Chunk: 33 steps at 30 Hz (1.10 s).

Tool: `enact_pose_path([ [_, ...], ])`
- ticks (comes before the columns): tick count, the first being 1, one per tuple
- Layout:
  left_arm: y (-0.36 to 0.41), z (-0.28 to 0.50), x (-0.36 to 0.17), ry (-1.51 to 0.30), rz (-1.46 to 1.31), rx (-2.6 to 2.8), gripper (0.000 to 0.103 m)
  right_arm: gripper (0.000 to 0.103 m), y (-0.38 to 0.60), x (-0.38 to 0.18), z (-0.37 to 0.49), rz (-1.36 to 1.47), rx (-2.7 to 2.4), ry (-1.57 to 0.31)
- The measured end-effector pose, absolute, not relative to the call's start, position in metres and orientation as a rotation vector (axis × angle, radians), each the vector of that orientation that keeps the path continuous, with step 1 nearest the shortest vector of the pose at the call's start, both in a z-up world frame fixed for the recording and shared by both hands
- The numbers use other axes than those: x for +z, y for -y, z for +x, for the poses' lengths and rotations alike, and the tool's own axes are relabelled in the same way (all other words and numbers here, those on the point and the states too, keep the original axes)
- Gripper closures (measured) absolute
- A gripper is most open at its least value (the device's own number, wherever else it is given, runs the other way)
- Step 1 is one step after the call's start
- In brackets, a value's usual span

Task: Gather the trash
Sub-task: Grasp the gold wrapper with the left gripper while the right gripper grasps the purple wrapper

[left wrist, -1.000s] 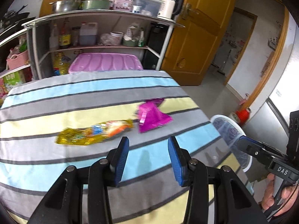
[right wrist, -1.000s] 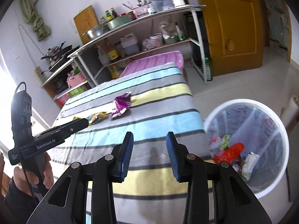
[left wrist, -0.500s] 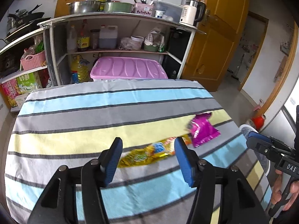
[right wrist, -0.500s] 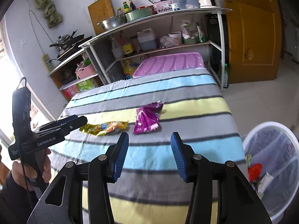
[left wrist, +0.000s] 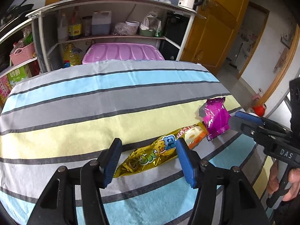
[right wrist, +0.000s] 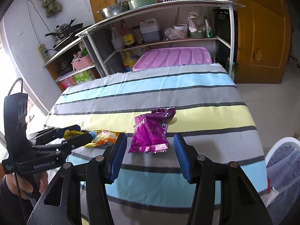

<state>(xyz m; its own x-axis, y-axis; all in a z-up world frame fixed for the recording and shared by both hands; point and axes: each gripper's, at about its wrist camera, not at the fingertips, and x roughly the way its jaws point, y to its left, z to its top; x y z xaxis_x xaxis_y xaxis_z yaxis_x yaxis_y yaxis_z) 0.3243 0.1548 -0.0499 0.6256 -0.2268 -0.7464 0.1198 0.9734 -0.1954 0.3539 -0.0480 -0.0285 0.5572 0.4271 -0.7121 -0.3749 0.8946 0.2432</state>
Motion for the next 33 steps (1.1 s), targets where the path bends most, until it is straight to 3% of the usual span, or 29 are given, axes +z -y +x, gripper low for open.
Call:
enact_pose_path([
  [11,-0.150,0.328,-0.053,-0.882,-0.093,-0.213,0.038,0.050,0.031,-0.043,0.369,0.005,0.467,-0.900],
  [13,-0.148,0.328,-0.053,-0.881,-0.082,-0.205,0.040,0.063,0.032,-0.046,0.369,0.005,0.458,-0.910],
  [18,-0.150,0.327,-0.052,-0.879,-0.064,-0.173,0.065,0.070,0.037,-0.047,0.369,0.010,0.441,-0.918],
  [20,-0.151,0.326,-0.052,-0.882,-0.072,-0.178,0.084,0.072,0.038,-0.047,0.367,0.008,0.437,-0.917],
  [21,-0.151,0.326,-0.052,-0.884,-0.078,-0.184,0.088,0.073,0.039,-0.046,0.366,0.008,0.437,-0.917],
  [33,-0.146,0.303,-0.034,-0.833,-0.135,-0.185,0.091,0.077,0.056,-0.019,0.332,0.046,0.451,-0.864],
])
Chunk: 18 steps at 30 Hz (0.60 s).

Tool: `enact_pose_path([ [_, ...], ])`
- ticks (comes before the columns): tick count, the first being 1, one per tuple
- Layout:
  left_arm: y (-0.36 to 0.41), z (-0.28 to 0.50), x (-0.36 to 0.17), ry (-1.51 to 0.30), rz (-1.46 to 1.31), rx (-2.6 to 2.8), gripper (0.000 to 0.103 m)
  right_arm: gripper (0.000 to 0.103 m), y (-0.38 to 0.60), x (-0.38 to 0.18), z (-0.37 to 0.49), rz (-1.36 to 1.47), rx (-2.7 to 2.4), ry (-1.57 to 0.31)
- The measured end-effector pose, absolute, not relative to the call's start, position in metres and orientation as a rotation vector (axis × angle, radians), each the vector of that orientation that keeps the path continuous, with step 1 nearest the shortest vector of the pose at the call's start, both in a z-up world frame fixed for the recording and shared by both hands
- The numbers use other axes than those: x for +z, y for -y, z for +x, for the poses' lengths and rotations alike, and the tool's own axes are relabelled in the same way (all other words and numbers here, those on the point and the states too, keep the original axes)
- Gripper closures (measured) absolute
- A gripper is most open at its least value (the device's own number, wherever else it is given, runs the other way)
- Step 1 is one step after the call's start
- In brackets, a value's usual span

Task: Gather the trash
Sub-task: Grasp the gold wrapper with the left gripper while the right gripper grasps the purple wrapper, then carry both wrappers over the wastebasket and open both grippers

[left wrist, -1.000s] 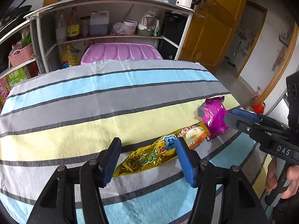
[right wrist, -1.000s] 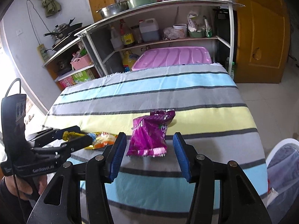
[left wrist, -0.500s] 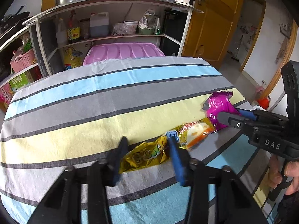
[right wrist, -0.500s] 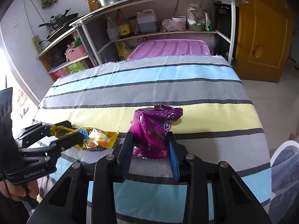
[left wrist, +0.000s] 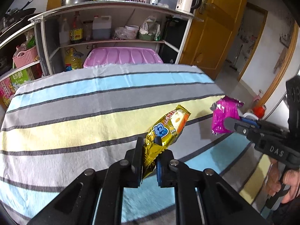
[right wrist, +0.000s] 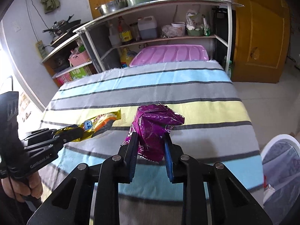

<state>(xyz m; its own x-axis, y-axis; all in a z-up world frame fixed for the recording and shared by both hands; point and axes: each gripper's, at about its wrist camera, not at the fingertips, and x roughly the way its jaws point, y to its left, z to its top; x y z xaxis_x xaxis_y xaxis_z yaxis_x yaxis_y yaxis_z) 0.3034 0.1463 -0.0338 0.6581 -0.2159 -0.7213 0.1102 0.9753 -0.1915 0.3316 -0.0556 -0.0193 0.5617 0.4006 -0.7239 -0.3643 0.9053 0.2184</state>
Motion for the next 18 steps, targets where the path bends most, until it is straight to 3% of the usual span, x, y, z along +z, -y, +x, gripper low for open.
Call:
enact_pose_path([
  [18,-0.053,0.274,0.008,-0.778,-0.120,-0.320,0.091,0.077,0.151,0.019,0.263,0.102,0.350,-0.800],
])
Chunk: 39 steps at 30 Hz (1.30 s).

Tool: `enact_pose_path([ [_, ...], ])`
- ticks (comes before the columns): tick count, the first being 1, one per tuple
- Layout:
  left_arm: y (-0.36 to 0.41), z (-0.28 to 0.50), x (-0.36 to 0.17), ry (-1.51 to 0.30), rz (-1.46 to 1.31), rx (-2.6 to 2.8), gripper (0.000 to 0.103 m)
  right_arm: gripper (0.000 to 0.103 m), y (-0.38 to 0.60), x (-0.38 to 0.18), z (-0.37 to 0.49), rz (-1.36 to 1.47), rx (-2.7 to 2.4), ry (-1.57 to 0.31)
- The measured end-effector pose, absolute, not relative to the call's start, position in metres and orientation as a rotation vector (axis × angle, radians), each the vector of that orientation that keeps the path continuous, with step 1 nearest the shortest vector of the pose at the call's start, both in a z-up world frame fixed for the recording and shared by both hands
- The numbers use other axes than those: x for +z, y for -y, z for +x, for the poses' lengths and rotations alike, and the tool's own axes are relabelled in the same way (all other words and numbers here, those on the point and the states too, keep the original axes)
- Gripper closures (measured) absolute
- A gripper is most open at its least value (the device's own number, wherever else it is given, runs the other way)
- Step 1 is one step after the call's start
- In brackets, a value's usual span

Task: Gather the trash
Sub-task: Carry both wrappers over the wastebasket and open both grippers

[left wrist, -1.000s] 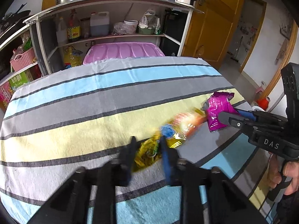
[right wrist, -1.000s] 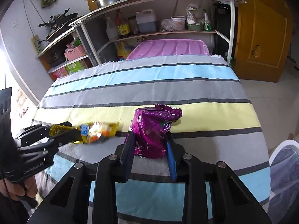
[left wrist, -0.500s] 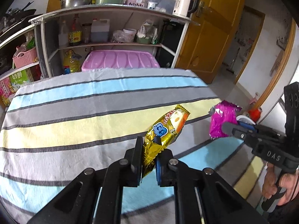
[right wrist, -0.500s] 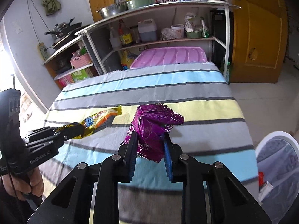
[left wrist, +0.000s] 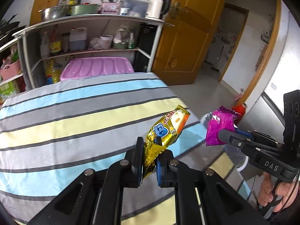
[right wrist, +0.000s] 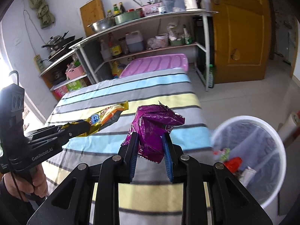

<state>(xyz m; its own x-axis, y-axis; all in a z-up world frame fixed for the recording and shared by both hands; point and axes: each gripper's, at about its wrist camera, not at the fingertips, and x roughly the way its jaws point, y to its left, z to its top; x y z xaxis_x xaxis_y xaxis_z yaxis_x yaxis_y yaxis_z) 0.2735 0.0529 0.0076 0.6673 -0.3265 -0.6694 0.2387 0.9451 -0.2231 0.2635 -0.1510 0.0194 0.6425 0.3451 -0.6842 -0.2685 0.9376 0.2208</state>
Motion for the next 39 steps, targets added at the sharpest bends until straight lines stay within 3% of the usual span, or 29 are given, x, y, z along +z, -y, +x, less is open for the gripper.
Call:
enact_pose_path([
  [20,0.084,0.292,0.006,-0.806,-0.040,-0.488,0.091,0.076,0.281,-0.001,0.247,0.184,0.153,-0.828],
  [39,0.153,0.317,-0.032,-0.900,-0.017,-0.545,0.086,0.074,0.332,-0.037,0.256,0.222,0.096,-0.892],
])
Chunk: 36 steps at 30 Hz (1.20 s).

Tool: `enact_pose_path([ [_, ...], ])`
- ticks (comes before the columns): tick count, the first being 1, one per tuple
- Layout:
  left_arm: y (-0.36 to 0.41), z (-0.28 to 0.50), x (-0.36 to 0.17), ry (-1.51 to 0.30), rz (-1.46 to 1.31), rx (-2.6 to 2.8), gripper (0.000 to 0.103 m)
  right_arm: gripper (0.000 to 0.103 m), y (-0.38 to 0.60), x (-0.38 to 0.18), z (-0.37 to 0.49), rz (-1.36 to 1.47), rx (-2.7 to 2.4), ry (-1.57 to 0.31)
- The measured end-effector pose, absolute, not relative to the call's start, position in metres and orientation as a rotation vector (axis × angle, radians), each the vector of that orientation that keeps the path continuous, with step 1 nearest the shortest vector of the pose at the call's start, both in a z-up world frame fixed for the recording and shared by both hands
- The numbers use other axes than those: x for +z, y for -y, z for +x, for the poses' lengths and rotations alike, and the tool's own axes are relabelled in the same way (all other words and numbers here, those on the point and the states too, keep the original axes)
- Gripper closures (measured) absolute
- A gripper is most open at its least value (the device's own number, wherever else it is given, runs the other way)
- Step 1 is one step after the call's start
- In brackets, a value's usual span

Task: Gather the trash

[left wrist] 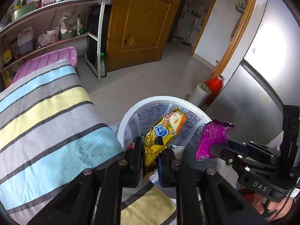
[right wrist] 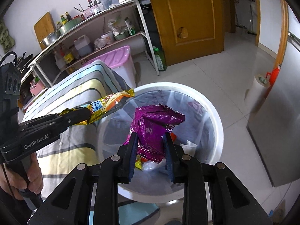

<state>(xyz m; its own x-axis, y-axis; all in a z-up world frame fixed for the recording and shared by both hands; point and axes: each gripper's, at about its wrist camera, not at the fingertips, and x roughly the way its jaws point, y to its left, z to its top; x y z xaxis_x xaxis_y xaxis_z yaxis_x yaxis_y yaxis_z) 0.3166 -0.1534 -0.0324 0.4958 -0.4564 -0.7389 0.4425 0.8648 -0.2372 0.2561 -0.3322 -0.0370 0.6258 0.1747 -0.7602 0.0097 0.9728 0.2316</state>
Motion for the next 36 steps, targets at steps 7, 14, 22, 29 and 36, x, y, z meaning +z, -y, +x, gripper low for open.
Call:
enact_pose_path([
  [7,0.154,0.320,-0.036,-0.914,-0.043,-0.557,0.060,0.065,0.335,-0.039,0.257,0.230,0.083,-0.888],
  [14,0.146,0.312,-0.028,-0.894,-0.040,-0.553,0.060,0.065,0.336,-0.032,0.244,0.221,0.061,-0.865],
  [22,0.125,0.284,-0.008,-0.848,-0.033,-0.518,0.060,0.065,0.317,-0.005,0.217,0.186,0.054,-0.811],
  [29,0.100,0.244,0.010,-0.782,-0.024,-0.484,0.059,0.065,0.295,0.019,0.181,0.158,0.045,-0.752],
  [36,0.080,0.205,0.019,-0.744,-0.021,-0.462,0.056,0.065,0.267,0.031,0.140,0.106,0.056,-0.715],
])
